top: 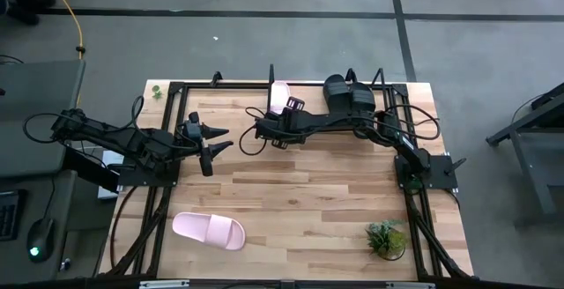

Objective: Pick and place slides into the shelf
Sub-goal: Put the top pink slides on the shelf

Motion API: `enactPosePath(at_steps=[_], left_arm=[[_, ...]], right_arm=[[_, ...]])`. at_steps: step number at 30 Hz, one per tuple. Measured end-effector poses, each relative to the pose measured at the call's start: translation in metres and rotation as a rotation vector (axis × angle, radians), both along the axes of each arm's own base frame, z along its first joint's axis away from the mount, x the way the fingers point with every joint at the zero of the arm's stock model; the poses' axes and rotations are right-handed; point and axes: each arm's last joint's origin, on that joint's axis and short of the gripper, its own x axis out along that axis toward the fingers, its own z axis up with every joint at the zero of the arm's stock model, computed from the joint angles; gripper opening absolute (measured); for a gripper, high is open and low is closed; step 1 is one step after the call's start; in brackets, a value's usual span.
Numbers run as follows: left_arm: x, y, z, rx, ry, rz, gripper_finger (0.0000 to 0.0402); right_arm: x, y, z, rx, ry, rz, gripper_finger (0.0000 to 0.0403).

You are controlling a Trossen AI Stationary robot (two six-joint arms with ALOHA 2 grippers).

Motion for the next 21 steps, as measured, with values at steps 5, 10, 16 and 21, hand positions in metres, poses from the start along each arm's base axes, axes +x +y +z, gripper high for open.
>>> enactPosePath(at_steps=[5,10,16,21], left_arm=[[0.000,0.000,0.000,0.001,0.000,0.000,0.0168],[0.000,0.000,0.000,0.001,0.000,0.000,0.0168],[0.000,0.000,0.000,0.001,0.000,0.000,0.0168],[0.000,0.000,0.000,0.001,0.000,0.000,0.0168]], right_arm=[[0.000,0.002,-0.001,0.040,0.008,0.025,0.0150],[0.000,0.002,-0.001,0.068,0.009,0.033,0.0151],[-0.003,0.003,0.003,0.103,0.046,0.043,0.0151],[-0.003,0.005,0.012,0.163,0.051,0.059,0.0151]])
